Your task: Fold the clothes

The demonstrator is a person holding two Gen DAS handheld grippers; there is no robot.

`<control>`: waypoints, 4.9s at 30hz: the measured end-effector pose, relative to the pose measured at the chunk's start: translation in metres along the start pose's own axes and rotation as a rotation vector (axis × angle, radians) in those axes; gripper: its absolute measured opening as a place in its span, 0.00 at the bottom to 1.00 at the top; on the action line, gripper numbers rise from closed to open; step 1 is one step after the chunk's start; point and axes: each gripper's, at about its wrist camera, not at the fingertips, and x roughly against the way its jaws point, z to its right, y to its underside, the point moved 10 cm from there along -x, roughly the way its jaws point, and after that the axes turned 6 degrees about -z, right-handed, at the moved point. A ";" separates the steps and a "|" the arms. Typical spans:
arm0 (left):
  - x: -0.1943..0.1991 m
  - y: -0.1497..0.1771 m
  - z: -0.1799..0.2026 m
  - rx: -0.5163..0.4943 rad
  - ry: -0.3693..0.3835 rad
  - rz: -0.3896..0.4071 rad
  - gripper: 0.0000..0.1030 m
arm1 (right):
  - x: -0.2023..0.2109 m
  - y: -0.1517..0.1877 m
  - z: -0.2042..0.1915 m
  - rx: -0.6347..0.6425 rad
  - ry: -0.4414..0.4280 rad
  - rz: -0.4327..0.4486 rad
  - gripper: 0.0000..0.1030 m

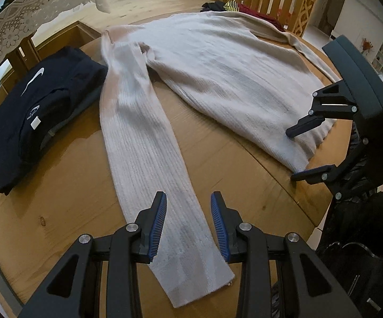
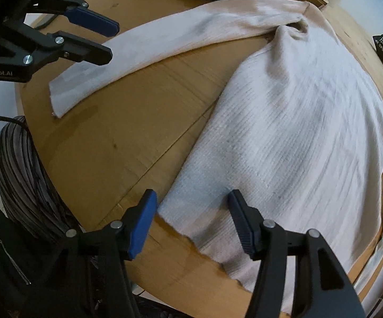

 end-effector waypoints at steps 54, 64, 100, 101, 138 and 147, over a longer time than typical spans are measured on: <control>-0.043 -0.028 0.109 -0.185 0.075 -0.139 0.39 | 0.017 0.119 0.166 -0.626 -0.128 0.122 0.39; -0.062 -0.020 0.148 -0.283 0.028 -0.175 0.51 | 0.007 0.144 0.144 -0.560 -0.027 0.062 0.45; -0.046 -0.023 0.119 -0.357 -0.127 -0.205 0.25 | 0.033 0.156 0.174 -0.635 -0.111 0.130 0.17; -0.050 -0.020 0.119 -0.357 -0.133 -0.213 0.25 | 0.030 0.158 0.173 -0.633 -0.099 0.124 0.26; -0.046 -0.045 0.069 -0.252 -0.075 -0.234 0.24 | 0.032 0.181 0.186 -0.624 -0.048 0.080 0.42; -0.088 -0.056 0.071 -0.177 -0.056 -0.286 0.42 | 0.023 0.174 0.199 -0.633 -0.034 0.098 0.50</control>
